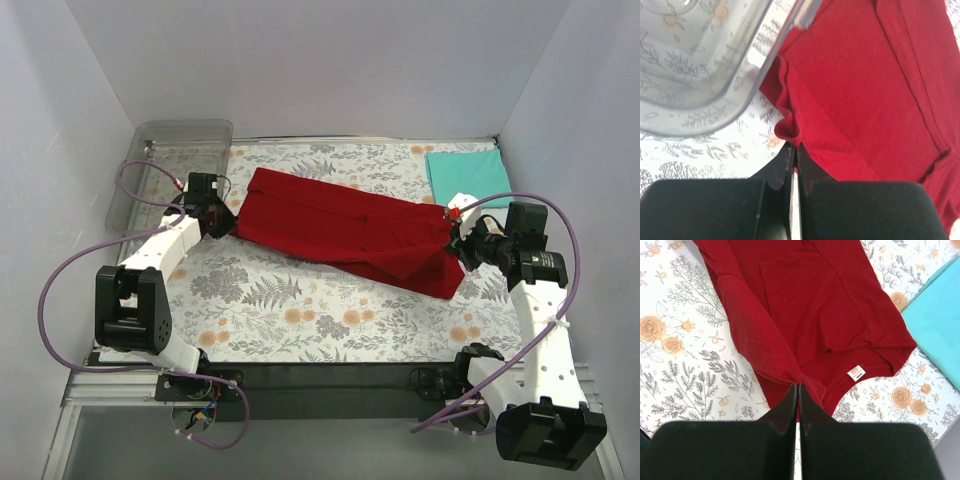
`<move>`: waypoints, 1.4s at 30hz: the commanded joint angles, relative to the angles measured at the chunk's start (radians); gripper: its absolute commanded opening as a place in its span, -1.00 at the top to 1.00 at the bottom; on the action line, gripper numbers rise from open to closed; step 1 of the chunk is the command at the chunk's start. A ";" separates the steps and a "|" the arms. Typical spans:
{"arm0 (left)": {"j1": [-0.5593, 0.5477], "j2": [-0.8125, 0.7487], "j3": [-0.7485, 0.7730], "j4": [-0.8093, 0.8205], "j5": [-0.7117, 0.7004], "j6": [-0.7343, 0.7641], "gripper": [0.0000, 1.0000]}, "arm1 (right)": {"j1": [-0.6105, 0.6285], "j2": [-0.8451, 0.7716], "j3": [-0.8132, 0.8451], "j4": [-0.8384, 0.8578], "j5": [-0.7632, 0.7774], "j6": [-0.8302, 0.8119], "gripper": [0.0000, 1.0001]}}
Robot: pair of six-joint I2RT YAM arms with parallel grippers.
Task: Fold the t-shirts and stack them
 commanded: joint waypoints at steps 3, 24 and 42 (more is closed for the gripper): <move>0.006 0.095 0.128 0.012 -0.062 -0.005 1.00 | -0.006 0.069 0.039 0.088 0.032 0.035 0.97; 0.006 0.471 0.477 -0.036 -0.081 0.023 1.00 | -0.006 0.286 0.058 0.289 0.050 0.142 0.97; 0.004 0.526 0.549 -0.042 -0.051 0.031 1.00 | -0.006 0.283 0.035 0.335 0.048 0.161 0.97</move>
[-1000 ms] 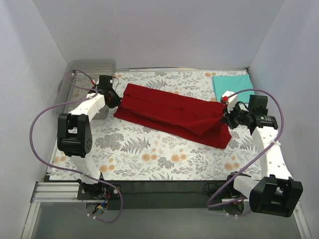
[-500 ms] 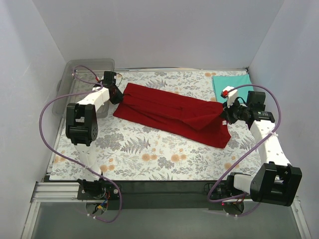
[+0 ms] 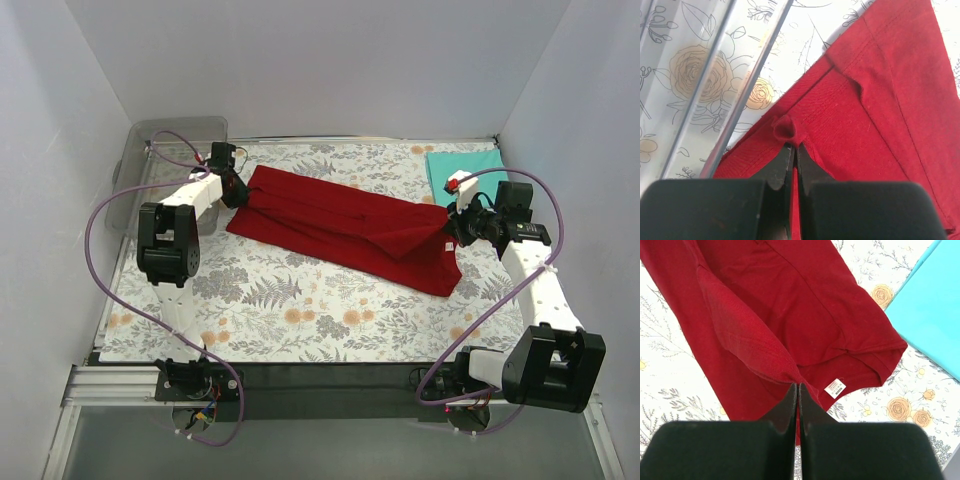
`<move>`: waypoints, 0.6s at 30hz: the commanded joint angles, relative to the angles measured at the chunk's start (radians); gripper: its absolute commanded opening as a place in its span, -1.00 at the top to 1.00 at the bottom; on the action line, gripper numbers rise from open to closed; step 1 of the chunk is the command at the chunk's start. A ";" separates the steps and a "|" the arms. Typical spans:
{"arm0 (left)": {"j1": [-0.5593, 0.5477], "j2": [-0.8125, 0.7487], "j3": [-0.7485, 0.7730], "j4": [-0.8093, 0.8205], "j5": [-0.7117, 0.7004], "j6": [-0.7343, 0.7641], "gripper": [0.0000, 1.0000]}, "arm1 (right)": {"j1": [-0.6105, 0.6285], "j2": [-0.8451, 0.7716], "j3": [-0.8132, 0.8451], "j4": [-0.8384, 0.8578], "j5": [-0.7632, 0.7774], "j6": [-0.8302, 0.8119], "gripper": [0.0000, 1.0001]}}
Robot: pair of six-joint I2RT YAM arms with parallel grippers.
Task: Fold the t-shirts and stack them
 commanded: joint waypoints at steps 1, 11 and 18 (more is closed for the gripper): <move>0.007 -0.056 0.001 -0.004 -0.010 0.008 1.00 | -0.005 -0.035 0.013 0.038 -0.031 -0.004 0.97; 0.007 -0.405 -0.296 0.056 0.015 0.037 1.00 | -0.005 -0.221 -0.030 -0.116 -0.140 -0.071 0.97; 0.009 -0.553 -0.480 0.048 0.016 0.031 1.00 | -0.003 -0.320 -0.067 -0.209 -0.202 -0.105 0.97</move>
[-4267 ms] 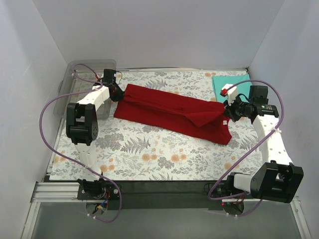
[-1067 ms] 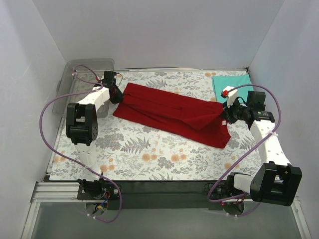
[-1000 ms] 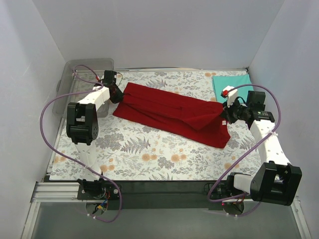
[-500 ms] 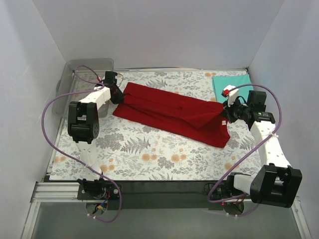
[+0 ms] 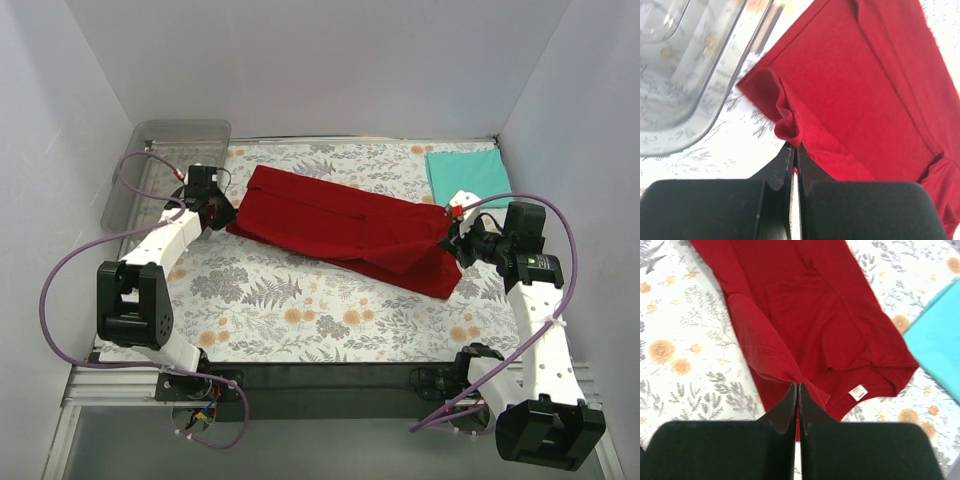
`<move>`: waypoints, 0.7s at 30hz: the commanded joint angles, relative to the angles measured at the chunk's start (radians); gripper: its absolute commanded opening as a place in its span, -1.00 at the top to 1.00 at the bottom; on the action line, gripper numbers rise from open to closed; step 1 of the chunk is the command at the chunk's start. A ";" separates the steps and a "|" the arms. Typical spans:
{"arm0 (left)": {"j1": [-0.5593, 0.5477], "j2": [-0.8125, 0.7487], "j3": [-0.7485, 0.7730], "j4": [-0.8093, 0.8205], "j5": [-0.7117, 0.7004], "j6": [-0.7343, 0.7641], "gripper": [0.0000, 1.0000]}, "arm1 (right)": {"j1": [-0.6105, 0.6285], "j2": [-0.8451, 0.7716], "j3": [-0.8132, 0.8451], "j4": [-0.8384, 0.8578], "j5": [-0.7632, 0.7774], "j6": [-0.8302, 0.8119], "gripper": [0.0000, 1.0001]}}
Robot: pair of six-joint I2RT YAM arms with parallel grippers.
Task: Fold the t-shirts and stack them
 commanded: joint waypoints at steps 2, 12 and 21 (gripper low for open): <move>0.007 -0.068 -0.075 -0.015 -0.017 -0.001 1.00 | -0.003 -0.057 -0.011 -0.091 -0.078 -0.044 0.97; 0.007 -0.240 -0.161 -0.097 -0.098 -0.039 1.00 | -0.003 -0.137 0.015 -0.141 -0.110 -0.039 0.97; 0.007 -0.345 -0.182 -0.138 -0.084 -0.044 1.00 | -0.003 -0.154 0.026 -0.143 -0.135 -0.016 0.97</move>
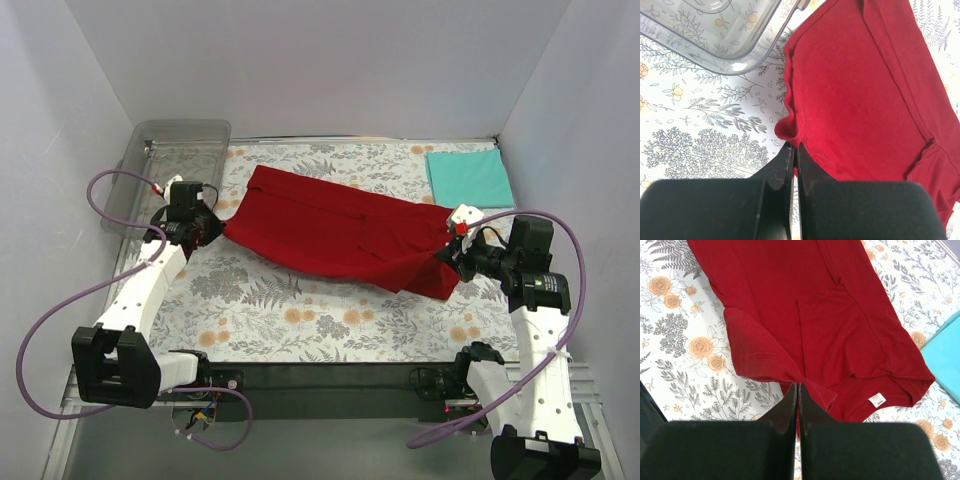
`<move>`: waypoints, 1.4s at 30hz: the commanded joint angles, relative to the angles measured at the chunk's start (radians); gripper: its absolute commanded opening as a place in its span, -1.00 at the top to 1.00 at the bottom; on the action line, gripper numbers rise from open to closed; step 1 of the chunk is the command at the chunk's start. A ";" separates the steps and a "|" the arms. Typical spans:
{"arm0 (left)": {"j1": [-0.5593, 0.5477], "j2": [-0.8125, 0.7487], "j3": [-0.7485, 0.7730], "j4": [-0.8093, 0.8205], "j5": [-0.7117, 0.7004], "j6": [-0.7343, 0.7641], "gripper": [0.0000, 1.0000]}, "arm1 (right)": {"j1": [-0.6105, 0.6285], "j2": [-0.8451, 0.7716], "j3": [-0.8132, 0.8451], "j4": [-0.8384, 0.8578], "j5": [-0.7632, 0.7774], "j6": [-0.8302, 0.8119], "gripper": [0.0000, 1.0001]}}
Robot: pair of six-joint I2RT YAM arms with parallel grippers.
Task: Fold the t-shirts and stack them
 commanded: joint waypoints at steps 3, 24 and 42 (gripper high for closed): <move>0.006 0.051 -0.036 0.001 0.000 0.007 1.00 | -0.003 0.032 0.020 0.016 -0.021 0.009 0.97; 0.006 0.492 0.297 0.067 -0.008 0.057 1.00 | -0.003 0.250 0.038 0.267 0.060 0.163 0.97; 0.003 0.720 0.487 0.080 0.000 0.056 1.00 | -0.003 0.382 0.064 0.362 0.099 0.200 0.97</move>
